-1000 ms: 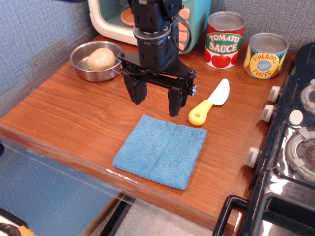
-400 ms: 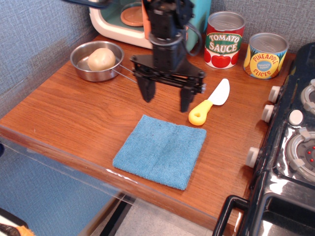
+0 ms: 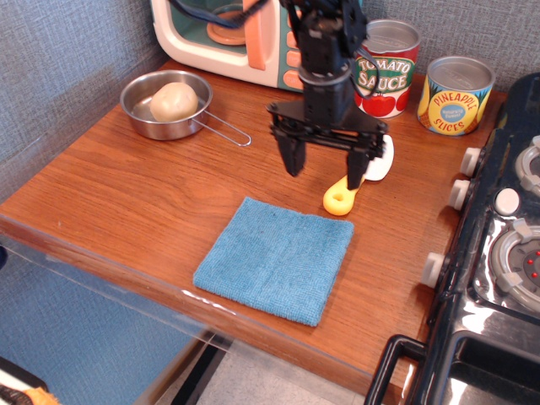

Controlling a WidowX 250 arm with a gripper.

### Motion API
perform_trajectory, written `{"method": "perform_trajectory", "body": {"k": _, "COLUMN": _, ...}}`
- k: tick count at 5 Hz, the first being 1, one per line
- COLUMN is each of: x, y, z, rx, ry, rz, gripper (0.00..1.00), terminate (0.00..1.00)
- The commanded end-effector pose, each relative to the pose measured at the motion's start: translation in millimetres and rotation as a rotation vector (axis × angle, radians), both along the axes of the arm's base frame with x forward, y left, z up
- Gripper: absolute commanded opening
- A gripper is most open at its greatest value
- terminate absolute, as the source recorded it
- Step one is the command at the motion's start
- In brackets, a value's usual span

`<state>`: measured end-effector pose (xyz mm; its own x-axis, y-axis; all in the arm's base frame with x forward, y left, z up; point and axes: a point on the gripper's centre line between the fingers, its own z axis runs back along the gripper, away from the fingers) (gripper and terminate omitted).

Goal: Place the knife in front of the silver pot and microwave on the bare wood of the table.

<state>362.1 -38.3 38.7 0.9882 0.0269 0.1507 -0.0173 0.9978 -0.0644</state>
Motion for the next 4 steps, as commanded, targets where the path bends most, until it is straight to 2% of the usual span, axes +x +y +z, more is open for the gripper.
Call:
{"method": "perform_trajectory", "body": {"k": 1, "x": 14.8, "y": -14.3, "z": -5.0, "rx": 0.045, "ry": -0.011, "rz": -0.031, "gripper": 1.0, "terminate": 0.0}}
{"method": "perform_trajectory", "body": {"k": 2, "x": 20.1, "y": -19.7, "z": -12.9, "rx": 0.076, "ry": -0.001, "rz": -0.044, "gripper": 1.0, "terminate": 0.0}}
{"method": "perform_trajectory", "body": {"k": 3, "x": 21.6, "y": -20.4, "z": -16.2, "rx": 0.085, "ry": -0.005, "rz": -0.031, "gripper": 0.0, "terminate": 0.0}}
{"method": "perform_trajectory", "body": {"k": 4, "x": 21.9, "y": -20.1, "z": -16.1, "rx": 0.089, "ry": -0.004, "rz": -0.034, "gripper": 0.0, "terminate": 0.0}}
